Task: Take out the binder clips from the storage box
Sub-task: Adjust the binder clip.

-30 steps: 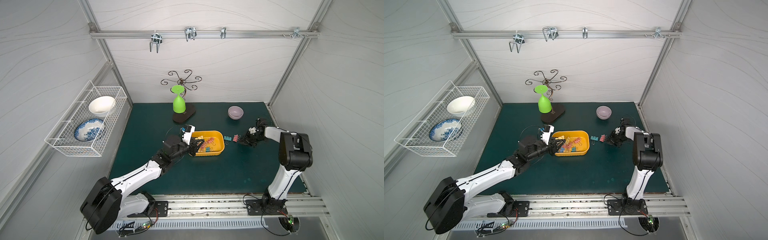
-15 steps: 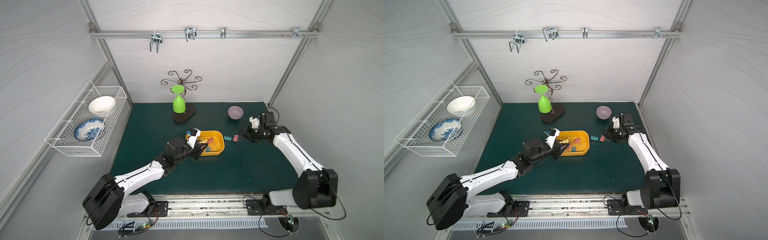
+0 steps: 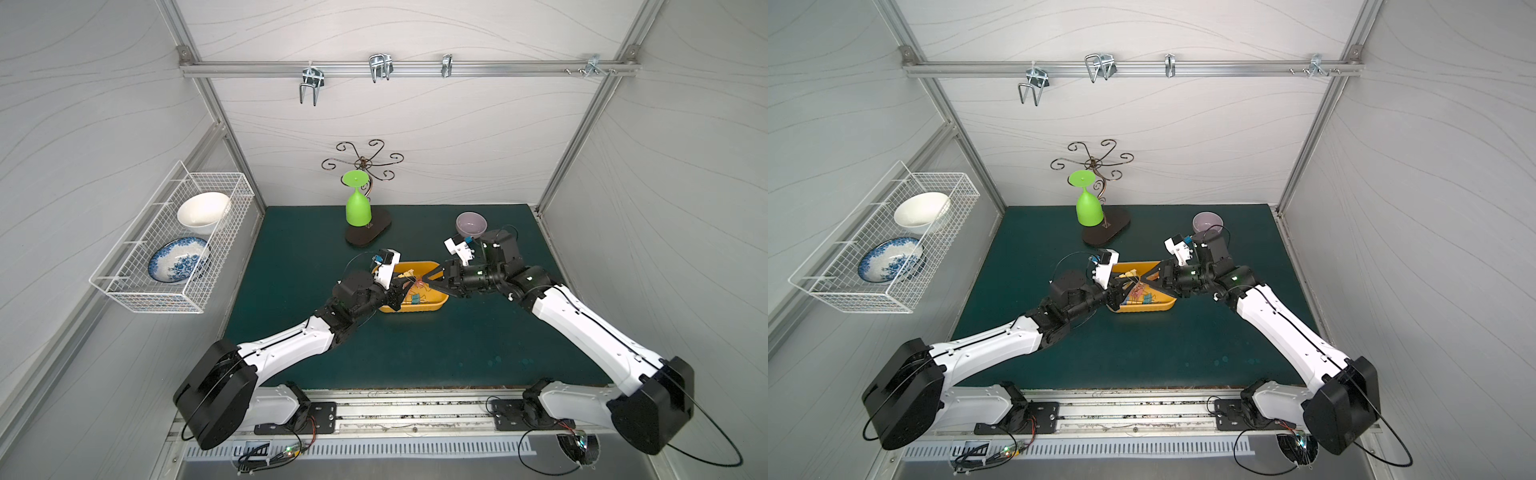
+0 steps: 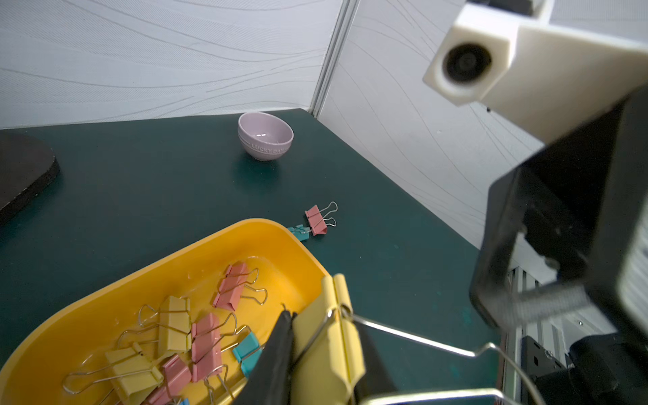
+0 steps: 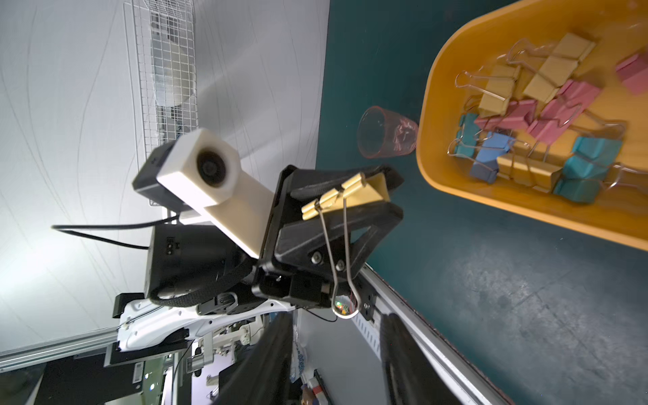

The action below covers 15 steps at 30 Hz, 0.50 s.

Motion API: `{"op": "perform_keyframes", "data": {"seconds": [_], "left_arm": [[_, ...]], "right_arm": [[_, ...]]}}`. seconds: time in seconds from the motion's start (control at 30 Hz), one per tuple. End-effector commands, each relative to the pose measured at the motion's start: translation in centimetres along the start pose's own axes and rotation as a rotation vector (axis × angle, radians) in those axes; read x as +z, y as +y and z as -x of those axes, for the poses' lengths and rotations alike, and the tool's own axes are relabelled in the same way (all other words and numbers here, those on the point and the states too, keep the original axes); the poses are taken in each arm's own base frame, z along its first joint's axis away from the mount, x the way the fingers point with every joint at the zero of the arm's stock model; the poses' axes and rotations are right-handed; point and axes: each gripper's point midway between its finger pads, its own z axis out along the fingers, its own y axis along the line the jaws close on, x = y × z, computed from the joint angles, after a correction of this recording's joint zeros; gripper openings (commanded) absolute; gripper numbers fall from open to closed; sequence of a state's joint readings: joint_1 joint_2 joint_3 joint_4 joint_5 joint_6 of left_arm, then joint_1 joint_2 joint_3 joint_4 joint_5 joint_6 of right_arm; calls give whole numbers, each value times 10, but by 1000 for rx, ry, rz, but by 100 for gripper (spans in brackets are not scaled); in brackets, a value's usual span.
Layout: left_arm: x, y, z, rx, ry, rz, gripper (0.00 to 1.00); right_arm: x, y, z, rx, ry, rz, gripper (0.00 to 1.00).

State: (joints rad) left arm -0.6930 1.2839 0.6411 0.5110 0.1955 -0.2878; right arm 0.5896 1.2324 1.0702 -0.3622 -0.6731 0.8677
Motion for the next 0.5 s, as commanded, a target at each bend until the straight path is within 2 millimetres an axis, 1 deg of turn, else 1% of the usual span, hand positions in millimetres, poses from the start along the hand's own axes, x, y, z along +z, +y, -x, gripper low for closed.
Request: {"op": "perform_keyframes", "data": {"seconds": [0.0,0.2,0.3,0.47], "left_arm": [[0,-9,44,-32,-130,-27,0],[-1,-12,48,-51,-143,-46,0],[-1,-15,49,-59,-140,-60,0],[-1,-15,52,-76,-152,-62,0]], "right_arm": [[4,4,0,51,14,13,43],[10,13,1,86,36,80,36],[13,18,4,99,42,109,31],[18,15,6,130,53,105,23]]}}
